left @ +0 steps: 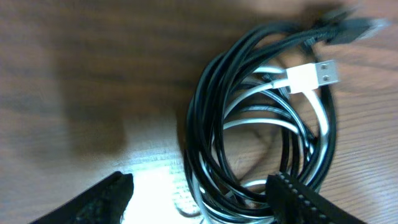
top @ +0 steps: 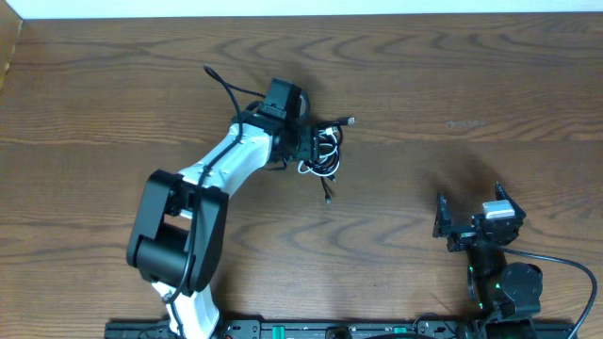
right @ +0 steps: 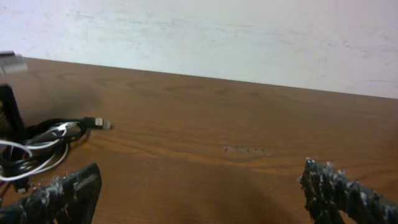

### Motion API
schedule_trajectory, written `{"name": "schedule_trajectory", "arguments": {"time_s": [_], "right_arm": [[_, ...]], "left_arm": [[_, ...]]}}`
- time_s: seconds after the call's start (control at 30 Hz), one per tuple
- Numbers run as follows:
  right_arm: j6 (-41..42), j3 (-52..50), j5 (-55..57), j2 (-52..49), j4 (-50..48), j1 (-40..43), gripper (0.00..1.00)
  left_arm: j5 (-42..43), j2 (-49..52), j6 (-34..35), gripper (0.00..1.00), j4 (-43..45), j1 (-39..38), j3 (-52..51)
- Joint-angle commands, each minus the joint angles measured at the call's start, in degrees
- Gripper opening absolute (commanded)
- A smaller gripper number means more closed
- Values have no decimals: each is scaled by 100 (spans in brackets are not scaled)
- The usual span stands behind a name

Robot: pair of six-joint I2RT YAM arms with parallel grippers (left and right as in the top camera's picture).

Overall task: Untangle cables
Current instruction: 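Reach the left gripper forward and grasp the black-white cable bundle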

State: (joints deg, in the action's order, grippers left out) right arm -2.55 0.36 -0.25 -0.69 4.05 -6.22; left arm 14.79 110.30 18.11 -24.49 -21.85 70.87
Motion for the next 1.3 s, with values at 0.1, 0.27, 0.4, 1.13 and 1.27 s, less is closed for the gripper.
{"name": "schedule_trajectory", "arguments": {"time_s": [0.1,0.27,0.4,1.13,1.27], "right_arm": [[31,-4,-13,31,31,28,99],[33,-4,-13,31,31,28,99],[33,-4,-13,31,31,28,99],[31,-4,-13,31,31,28,99],[33,-4,-13,31,31,28,99]], "left_arm": [[376,136,109,47,-404,-365,61],[422,138,107,39,-715,-560,61],[404,136,107,28,-850,-616,61],[999,-1414,-352,7,-1414,-621,63],[916,-1867,-374,8,-1425,-621,63]]}}
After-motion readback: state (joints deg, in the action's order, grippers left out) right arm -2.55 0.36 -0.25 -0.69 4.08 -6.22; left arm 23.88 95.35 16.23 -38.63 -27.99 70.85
